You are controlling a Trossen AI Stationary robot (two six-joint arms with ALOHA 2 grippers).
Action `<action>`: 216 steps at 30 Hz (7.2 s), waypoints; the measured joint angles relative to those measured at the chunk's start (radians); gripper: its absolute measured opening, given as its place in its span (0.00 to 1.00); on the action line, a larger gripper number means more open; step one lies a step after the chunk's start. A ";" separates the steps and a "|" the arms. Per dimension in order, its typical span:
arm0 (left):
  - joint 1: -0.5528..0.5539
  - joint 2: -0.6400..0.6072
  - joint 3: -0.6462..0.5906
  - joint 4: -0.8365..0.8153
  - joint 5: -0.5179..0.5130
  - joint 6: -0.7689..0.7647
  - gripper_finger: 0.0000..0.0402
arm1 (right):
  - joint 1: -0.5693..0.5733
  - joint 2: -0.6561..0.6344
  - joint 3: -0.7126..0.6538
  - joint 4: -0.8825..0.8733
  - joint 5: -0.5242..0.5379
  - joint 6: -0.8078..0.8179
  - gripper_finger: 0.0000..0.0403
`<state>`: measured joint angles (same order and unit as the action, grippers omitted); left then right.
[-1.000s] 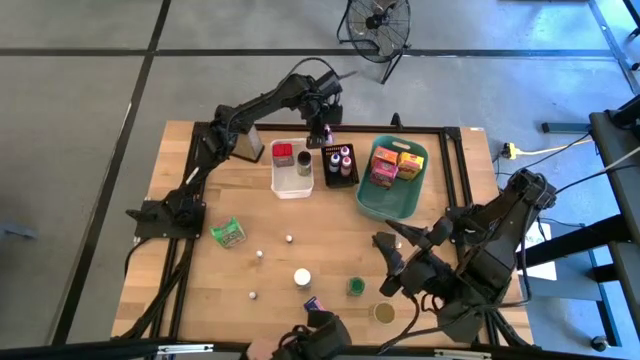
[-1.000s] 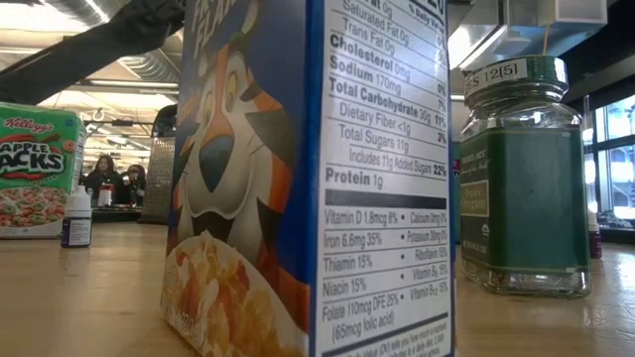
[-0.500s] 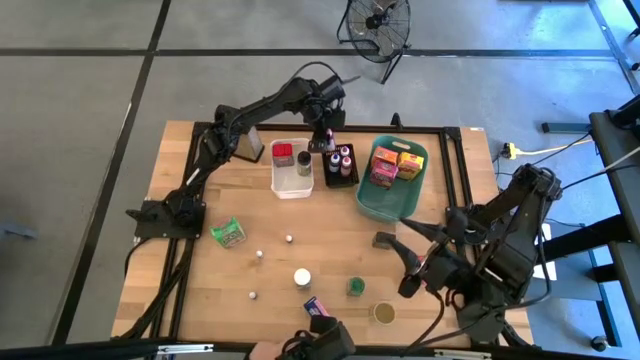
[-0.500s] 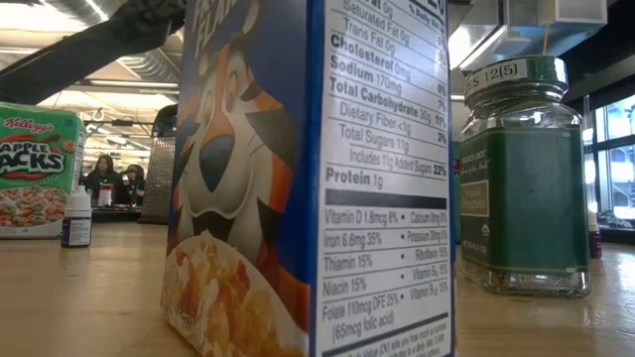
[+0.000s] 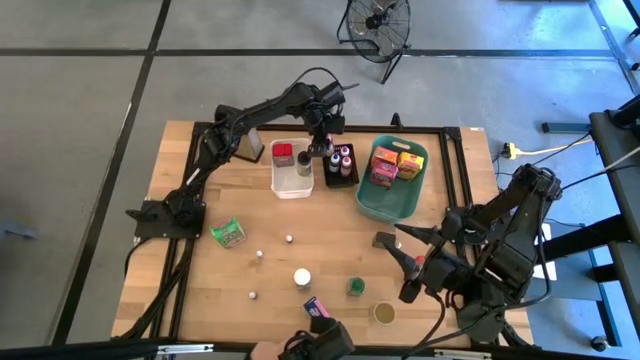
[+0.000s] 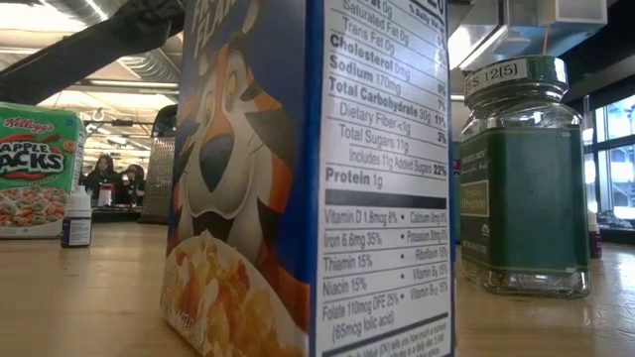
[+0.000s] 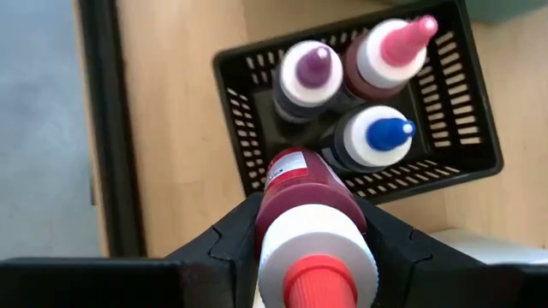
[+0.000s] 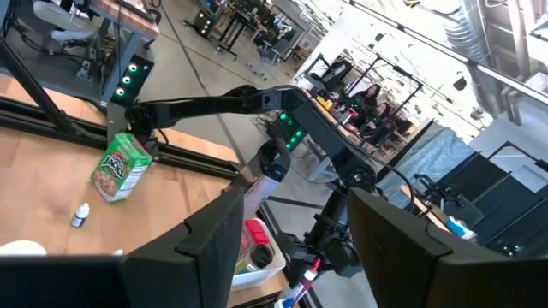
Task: Pick & Place Kitchen Items
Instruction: Put the large red food coloring bottle into the black bin, then put the blue cereal box into the green bin
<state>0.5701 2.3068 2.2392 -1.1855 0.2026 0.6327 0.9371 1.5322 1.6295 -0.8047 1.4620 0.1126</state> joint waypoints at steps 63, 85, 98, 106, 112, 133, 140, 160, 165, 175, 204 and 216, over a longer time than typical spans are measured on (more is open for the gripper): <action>-0.020 0.026 -0.076 0.080 0.041 0.036 0.36 | -0.001 0.001 0.000 -0.007 -0.061 0.007 0.52; -0.026 0.032 -0.075 0.083 0.008 0.035 0.39 | -0.026 0.002 0.000 -0.023 -0.113 0.014 0.52; -0.031 0.032 -0.075 0.096 0.008 0.035 0.54 | -0.026 0.002 0.000 -0.023 -0.116 0.014 0.52; -0.038 -0.017 -0.049 0.105 -0.002 0.004 0.54 | -0.026 0.002 0.000 -0.023 -0.115 0.015 0.52; -0.061 -0.132 0.001 0.037 -0.001 -0.075 0.53 | -0.027 0.002 0.000 -0.023 -0.182 0.014 0.52; -0.442 -0.526 -0.039 -0.385 -0.126 -0.581 0.53 | -0.165 0.092 0.000 0.166 -1.095 0.226 0.52; -0.647 -0.642 -0.277 -0.384 -0.244 -0.730 0.53 | -0.166 0.149 0.000 0.297 -1.052 0.232 0.52; -1.064 -1.076 -1.065 -0.021 -0.331 -1.138 0.53 | -0.267 0.292 0.000 0.351 -1.229 0.414 0.52; -1.129 -1.089 -1.151 0.081 -0.438 -1.193 0.53 | -0.290 0.344 0.000 0.369 -1.243 0.437 0.52; -1.243 -1.089 -1.263 0.122 -0.471 -1.226 0.53 | -0.309 0.392 0.000 0.439 -1.257 0.531 0.52; -1.247 -1.089 -1.268 0.121 -0.471 -1.243 0.53 | -0.317 0.392 0.000 0.473 -1.228 0.464 0.75; -1.252 -1.088 -1.268 0.121 -0.471 -1.258 0.53 | -0.319 0.450 0.000 0.442 -1.177 0.615 0.75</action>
<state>-0.6819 1.2186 0.9710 -1.0649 -0.2684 -0.6254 0.6176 1.9823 1.6295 -0.3628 0.2849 0.7278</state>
